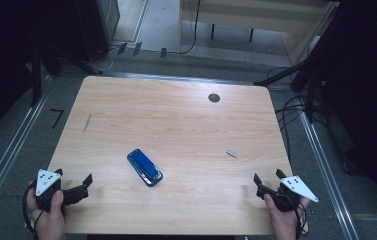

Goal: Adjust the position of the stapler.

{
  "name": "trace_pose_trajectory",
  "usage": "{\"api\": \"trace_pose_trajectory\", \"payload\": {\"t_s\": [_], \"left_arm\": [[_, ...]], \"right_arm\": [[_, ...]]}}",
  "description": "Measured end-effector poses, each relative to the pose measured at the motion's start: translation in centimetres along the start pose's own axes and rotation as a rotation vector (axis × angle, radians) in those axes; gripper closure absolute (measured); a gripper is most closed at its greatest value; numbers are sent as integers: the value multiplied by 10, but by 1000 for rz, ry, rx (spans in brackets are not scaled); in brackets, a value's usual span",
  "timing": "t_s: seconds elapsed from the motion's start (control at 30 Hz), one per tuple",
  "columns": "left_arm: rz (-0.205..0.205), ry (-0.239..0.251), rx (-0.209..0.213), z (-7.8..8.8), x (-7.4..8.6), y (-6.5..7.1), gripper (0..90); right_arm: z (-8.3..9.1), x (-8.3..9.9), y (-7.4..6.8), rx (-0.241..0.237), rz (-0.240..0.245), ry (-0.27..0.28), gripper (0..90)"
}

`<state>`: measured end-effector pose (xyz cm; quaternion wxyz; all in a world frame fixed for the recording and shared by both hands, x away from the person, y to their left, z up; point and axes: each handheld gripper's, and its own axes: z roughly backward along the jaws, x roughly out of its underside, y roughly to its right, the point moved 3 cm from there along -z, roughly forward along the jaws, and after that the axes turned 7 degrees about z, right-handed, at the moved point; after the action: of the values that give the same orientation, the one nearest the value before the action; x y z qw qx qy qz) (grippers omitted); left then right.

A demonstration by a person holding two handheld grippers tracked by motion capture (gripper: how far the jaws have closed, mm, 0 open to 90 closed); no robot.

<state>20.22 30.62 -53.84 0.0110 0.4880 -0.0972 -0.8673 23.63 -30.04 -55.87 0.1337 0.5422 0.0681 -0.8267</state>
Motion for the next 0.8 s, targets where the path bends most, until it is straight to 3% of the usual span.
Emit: {"api": "trace_pose_trajectory", "payload": {"t_s": [0.1, 0.2, 0.33, 0.4, 0.6, 0.7, 0.73, 0.77, 0.8], "left_arm": [[-14, -14, 4, -1, 0, 1, 0], [-14, -23, 7, -3, -1, 2, 0], [-34, -39, 18, -6, -1, 5, 0], [-37, -40, 26, -7, -1, 6, 0], [1, -45, 12, -8, -2, 3, 0], [-1, -45, 17, -7, -2, 3, 0], [-3, -44, 14, -7, -1, 3, 0], [-3, -48, 12, -7, -2, 3, 0], [-2, -54, 12, -8, -2, 3, 0]], "right_arm": [[-2, 0, -2, -14, 16, -9, 153], [-5, 0, -4, 1, 35, -34, 164], [-5, -2, -6, 8, 53, -45, 229], [-5, -4, -5, 41, 43, -43, 230], [-8, -6, -9, -30, 6, -68, 219], [-10, -9, -20, -116, 2, -102, 314], [-10, -9, -20, -116, 2, -102, 314], [-10, -12, -27, -136, 28, -100, 334], [-10, -14, -31, -127, 48, -103, 336]]}}
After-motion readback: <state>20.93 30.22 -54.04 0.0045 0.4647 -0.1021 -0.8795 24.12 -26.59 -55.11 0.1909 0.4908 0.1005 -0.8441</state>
